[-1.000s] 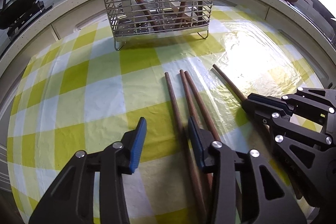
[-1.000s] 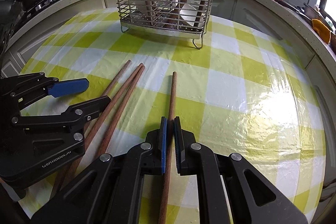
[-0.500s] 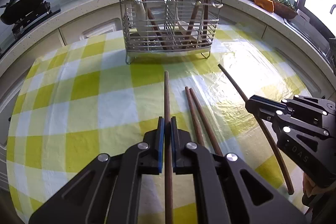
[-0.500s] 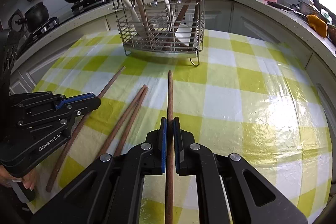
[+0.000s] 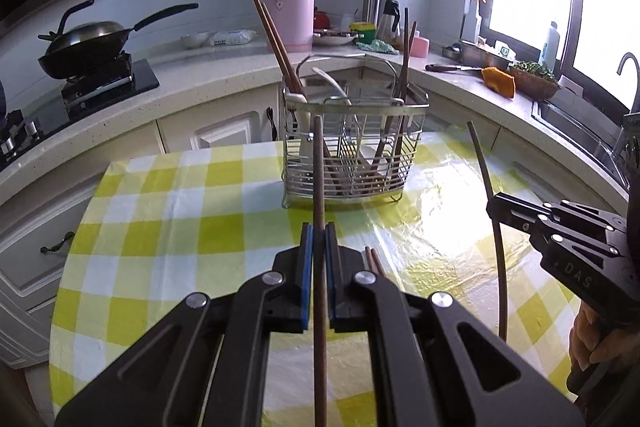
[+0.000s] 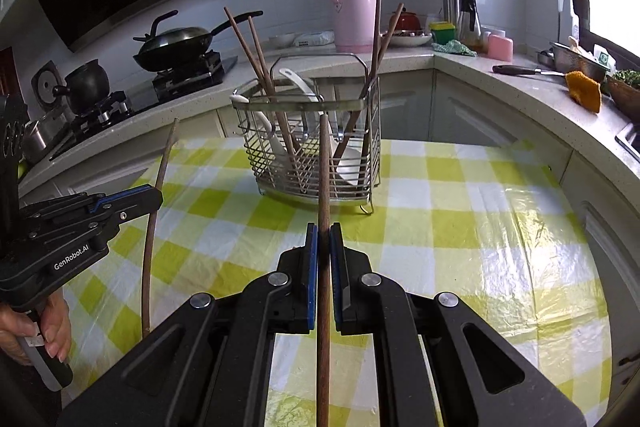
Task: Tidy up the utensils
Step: 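Lift both chopsticks upright and carry them over the wire rack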
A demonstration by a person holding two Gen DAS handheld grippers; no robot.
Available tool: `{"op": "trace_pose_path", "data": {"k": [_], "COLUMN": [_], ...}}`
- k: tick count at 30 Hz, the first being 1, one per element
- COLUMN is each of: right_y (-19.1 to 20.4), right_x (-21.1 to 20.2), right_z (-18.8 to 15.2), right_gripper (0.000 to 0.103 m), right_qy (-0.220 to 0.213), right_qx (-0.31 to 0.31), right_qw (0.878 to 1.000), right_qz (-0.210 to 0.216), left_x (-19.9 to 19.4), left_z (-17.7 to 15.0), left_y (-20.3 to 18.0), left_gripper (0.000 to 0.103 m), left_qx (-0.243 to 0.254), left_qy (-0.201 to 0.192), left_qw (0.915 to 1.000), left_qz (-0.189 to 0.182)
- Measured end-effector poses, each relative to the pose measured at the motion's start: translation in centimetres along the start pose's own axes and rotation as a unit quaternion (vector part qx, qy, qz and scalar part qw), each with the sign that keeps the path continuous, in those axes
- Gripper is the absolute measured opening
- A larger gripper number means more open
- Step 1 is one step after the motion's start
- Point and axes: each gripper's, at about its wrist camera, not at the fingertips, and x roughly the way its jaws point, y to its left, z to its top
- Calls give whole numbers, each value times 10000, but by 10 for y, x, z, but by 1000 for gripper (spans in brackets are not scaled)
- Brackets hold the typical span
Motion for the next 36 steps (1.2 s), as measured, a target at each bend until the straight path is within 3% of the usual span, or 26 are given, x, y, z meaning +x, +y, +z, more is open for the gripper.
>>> {"op": "trace_pose_path", "data": {"k": [15, 28, 36], "right_y": [11, 14, 7], "right_x": [-44, -60, -56], "right_z": [11, 13, 14], "right_gripper": [8, 7, 7], "right_qy": [-613, -998, -1011], "right_qx": [-31, -106, -53], "right_qw": [9981, 9948, 9946], "right_qz": [-68, -174, -215], "left_x": [-58, -67, -63], "left_z": [-3, -10, 1], "left_y": [7, 12, 13], "left_gripper": [6, 6, 6], "left_qx": [-147, -207, -139], "left_qy": [-1041, -1255, -1310], "left_qw": [9940, 9912, 9905], "left_qz": [287, 378, 387]}}
